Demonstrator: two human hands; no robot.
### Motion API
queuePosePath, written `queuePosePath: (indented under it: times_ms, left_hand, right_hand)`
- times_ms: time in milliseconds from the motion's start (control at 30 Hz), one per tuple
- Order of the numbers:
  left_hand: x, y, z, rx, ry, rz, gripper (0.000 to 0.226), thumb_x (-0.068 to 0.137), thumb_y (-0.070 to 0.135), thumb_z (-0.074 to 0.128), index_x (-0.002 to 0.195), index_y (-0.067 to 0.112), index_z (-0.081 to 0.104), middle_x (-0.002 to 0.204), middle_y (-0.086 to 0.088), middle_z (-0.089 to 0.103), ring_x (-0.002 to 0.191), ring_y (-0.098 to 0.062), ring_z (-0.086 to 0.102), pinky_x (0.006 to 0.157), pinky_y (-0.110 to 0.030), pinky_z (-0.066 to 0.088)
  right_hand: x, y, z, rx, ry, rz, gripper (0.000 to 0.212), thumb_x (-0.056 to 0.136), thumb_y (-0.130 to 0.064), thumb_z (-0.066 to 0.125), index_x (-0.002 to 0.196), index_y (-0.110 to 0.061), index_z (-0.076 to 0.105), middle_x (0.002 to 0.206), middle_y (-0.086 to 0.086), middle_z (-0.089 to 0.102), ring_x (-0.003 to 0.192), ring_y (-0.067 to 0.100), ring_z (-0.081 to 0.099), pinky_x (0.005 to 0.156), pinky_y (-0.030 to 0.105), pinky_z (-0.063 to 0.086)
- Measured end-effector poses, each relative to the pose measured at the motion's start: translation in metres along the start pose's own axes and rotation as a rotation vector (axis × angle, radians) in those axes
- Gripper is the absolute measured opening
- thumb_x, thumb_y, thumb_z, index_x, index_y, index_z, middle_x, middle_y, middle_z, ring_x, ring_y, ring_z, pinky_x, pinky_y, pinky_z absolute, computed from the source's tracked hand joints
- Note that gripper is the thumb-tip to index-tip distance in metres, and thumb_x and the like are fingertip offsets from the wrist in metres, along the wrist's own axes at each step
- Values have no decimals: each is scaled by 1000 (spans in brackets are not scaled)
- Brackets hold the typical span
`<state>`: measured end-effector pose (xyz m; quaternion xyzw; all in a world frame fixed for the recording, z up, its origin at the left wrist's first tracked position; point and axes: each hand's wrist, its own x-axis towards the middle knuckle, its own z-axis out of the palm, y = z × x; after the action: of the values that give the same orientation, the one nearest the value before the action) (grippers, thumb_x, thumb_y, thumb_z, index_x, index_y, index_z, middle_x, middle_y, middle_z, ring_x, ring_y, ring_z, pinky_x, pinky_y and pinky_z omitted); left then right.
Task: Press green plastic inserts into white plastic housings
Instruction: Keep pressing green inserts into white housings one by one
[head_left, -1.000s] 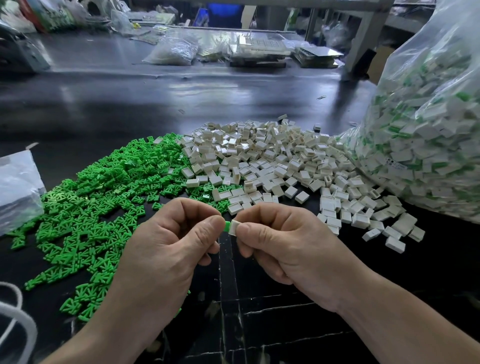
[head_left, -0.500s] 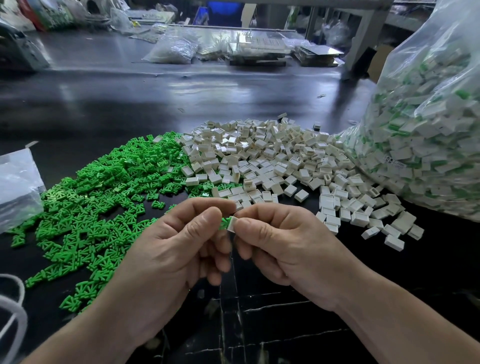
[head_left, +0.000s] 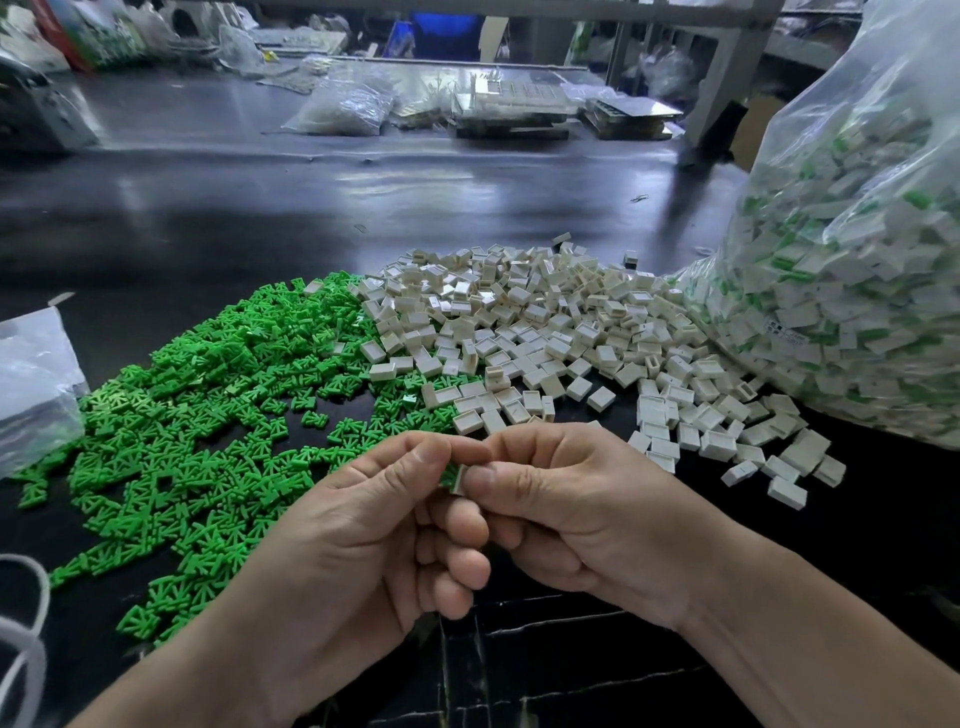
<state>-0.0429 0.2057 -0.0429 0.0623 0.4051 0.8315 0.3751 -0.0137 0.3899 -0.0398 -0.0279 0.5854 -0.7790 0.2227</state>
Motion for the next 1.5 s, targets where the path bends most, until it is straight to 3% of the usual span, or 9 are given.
queuePosePath:
  times_ms: [233,567,733,900,1133,1267,1367,1433,1500]
  left_hand:
    - [1,-10,7,-63,-5,113,44,62,26,90,98,7,73,62,-14,64,48,-22,65,42,-27,52]
    - [-2,-7,5,-31,-122,134,29,75,24,83,99,12,73,63,-11,68,51,-20,67,45,-26,54]
    - [-4,-6,5,-37,-107,92,29,68,22,87,91,13,73,57,-10,66,46,-22,66,42,-26,53]
    - [-2,-6,7,-33,-81,138,30,72,25,84,97,12,72,59,-10,65,47,-19,65,42,-26,53]
    - [-1,-5,5,176,52,242,24,87,27,67,101,7,71,62,-14,64,47,-23,63,43,-27,51]
    - [-3,7,-6,479,304,364,22,81,32,60,92,18,73,65,-15,64,52,-26,62,43,-29,49]
    - [-6,12,-18,935,462,426,19,82,44,57,93,34,69,70,-1,69,57,-16,65,47,-25,52]
    - [-7,9,-23,1376,510,453,28,78,60,51,93,42,66,74,15,68,65,-5,64,49,-21,50]
    - [-5,3,-22,1747,501,464,40,77,67,42,95,40,65,82,23,62,71,-1,60,59,-27,50]
  right_hand:
    - [2,-1,3,33,18,-17,45,90,-24,65,114,13,54,63,2,55,39,6,38,33,16,27]
    - [-1,0,12,49,8,-83,49,91,-24,62,120,14,50,63,1,53,40,7,36,34,16,25]
    - [-5,1,14,33,15,-80,25,90,-24,63,99,0,61,63,3,52,40,8,36,34,17,25]
    - [0,1,16,62,26,-86,49,92,-26,61,118,14,50,63,1,54,41,8,37,34,17,24]
    - [1,4,10,49,-15,-132,30,98,-22,56,100,8,56,66,0,62,42,7,45,37,20,27]
    - [0,-4,-5,330,-91,-248,4,82,-13,61,82,-11,58,74,7,60,50,11,51,38,20,38]
    - [0,-14,-20,494,-15,-304,13,74,-20,70,78,-11,61,80,9,61,53,12,50,35,18,40]
    - [-1,-18,-23,325,143,-278,14,80,-23,71,75,-16,60,74,3,59,48,9,45,32,17,35]
    - [-2,-16,-22,-179,355,-259,15,91,-29,70,78,-22,65,66,-9,60,45,4,48,35,15,35]
